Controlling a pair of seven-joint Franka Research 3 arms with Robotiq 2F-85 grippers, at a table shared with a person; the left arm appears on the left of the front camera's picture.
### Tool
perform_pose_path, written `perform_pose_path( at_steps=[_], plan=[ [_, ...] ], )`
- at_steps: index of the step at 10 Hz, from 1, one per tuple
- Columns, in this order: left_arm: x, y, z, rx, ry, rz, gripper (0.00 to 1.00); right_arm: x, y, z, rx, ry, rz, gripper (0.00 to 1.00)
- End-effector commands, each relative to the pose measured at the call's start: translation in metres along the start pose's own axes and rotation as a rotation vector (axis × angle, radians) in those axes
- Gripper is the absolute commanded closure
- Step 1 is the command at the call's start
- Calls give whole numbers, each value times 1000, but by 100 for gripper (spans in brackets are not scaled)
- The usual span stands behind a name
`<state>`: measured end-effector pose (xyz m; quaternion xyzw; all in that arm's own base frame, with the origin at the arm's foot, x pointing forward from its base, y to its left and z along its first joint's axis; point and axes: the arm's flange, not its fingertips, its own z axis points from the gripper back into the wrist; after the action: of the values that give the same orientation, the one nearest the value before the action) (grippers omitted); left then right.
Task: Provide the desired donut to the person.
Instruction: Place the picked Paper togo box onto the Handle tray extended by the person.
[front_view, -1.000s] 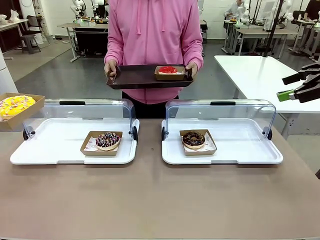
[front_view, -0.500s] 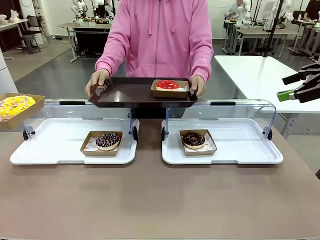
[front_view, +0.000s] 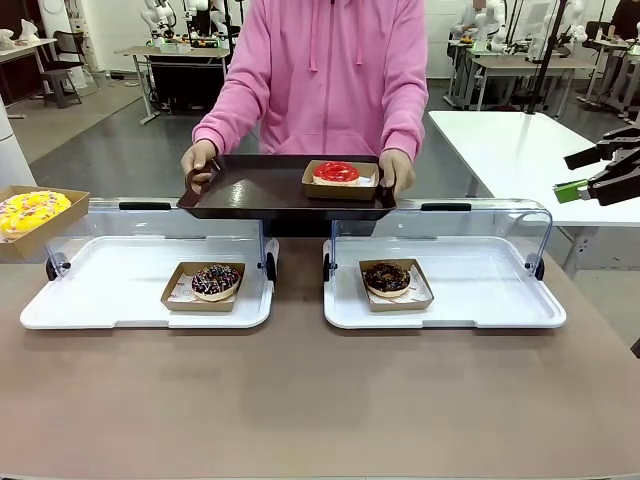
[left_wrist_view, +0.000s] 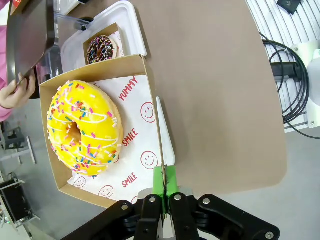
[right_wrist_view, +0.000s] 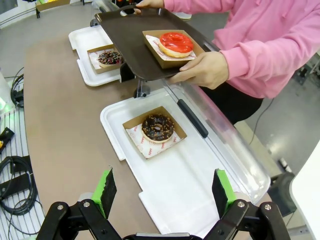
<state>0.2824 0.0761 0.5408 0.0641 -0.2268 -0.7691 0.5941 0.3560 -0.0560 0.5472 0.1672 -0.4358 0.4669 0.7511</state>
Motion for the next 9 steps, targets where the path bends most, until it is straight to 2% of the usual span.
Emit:
perform_pose_path(
  at_steps=[1,8,9],
  plan=[
    [-2,1,0,10,20,1,100,-1,0,-1,4,-1,-1,0],
    [0,0,0,0,0,0,98,-1,0,-1,4,-1,-1,0],
    [36,28,8,14,-34,36,98,-1,0,-1,4,-1,-1,0]
  ],
)
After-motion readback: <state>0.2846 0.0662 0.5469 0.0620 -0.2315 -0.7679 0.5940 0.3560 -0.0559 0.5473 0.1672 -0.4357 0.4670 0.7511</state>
